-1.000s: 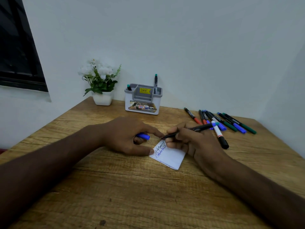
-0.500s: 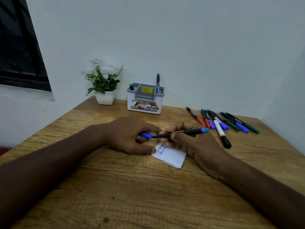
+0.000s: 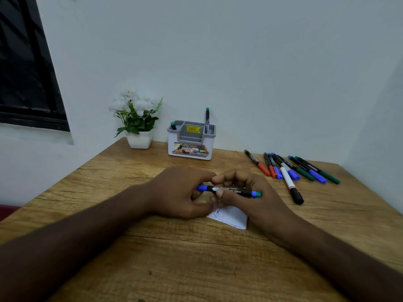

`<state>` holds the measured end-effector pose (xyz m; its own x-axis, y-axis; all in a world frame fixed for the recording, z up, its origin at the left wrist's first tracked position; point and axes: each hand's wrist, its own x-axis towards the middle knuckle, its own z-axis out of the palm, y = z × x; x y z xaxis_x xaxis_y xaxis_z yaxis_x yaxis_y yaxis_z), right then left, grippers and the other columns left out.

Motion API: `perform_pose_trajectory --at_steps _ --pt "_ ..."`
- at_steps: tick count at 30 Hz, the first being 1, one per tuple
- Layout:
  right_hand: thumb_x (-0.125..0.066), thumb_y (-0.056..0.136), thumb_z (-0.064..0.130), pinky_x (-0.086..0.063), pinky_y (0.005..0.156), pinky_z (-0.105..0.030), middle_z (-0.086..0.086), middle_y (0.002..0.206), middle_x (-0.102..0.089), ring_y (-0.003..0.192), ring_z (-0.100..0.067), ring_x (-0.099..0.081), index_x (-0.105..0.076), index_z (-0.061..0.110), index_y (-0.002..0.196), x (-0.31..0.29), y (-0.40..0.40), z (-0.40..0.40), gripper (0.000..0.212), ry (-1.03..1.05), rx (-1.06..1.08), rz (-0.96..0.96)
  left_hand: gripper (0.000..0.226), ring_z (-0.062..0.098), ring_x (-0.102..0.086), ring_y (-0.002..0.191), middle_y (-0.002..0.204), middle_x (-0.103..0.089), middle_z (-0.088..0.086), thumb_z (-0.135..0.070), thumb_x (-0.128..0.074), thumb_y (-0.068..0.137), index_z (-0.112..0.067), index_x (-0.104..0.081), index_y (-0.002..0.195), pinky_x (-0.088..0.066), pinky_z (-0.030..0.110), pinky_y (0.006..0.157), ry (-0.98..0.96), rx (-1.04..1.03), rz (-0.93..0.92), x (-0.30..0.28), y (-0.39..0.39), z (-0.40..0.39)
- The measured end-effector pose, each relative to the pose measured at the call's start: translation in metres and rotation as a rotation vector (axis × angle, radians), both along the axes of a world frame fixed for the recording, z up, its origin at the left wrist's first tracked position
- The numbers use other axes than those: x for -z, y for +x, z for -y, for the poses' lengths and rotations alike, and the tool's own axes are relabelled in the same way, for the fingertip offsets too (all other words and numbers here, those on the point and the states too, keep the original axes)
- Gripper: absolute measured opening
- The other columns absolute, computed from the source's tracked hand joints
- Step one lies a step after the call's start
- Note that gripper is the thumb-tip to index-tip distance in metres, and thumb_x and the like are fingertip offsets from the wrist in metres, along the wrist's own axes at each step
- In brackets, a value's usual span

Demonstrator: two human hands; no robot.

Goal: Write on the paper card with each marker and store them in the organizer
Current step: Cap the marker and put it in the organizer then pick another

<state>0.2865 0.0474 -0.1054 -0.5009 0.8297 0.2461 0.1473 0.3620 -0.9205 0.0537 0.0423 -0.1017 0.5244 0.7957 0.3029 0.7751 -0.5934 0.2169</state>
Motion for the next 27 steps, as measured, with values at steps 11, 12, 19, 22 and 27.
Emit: perform_pose_trajectory --at_steps 11,12,19,22,27 --pt "-0.083 0.09 0.018 -0.061 0.083 -0.03 -0.001 0.089 -0.084 0.089 -0.017 -0.079 -0.084 0.017 0.089 0.003 -0.001 -0.002 0.001 0.097 0.04 -0.038 0.043 0.0 -0.051 0.069 0.065 -0.051 -0.018 -0.046 -0.07 0.091 -0.046 -0.048 0.128 -0.055 0.041 0.078 0.03 -0.147 0.028 0.006 0.019 0.005" --pt "-0.083 0.09 0.019 -0.062 0.086 -0.032 -0.001 0.091 -0.084 0.09 -0.018 -0.079 -0.083 0.019 0.089 0.002 -0.002 -0.002 0.002 0.082 0.035 -0.035 0.044 0.001 -0.054 0.07 0.066 -0.054 -0.015 -0.046 -0.07 0.09 -0.047 -0.046 0.127 -0.055 0.04 0.075 0.023 -0.149 0.052 0.006 0.02 0.006" --pt "-0.083 0.071 0.008 -0.062 0.093 -0.033 -0.003 0.11 -0.082 0.107 -0.019 -0.077 -0.067 0.014 0.117 0.004 0.004 -0.006 0.049 -0.15 -0.037 0.009 0.02 0.013 -0.058 0.077 0.09 -0.065 -0.004 -0.05 -0.057 0.088 -0.041 -0.056 0.106 -0.049 0.037 0.072 -0.222 -0.189 0.485 0.003 -0.009 -0.003" --pt "-0.071 0.075 0.008 -0.061 0.099 -0.033 0.004 0.116 -0.08 0.113 -0.01 -0.074 -0.073 0.02 0.108 -0.004 0.007 -0.007 0.036 -0.043 -0.088 0.179 0.025 0.013 -0.041 0.06 0.07 -0.05 -0.004 -0.039 -0.046 0.109 -0.027 -0.054 0.089 -0.036 0.03 0.058 -0.459 -0.135 0.848 -0.004 -0.011 -0.006" --pt "-0.072 0.1 0.029 -0.058 0.097 -0.03 0.02 0.121 -0.074 0.117 0.0 -0.069 -0.083 0.032 0.1 -0.022 0.017 -0.003 0.012 0.466 -0.268 0.493 0.049 0.012 -0.064 0.078 0.085 -0.072 0.001 -0.049 -0.025 0.113 -0.017 -0.055 0.092 -0.05 0.026 0.079 -0.32 -0.254 0.757 -0.011 -0.005 -0.008"
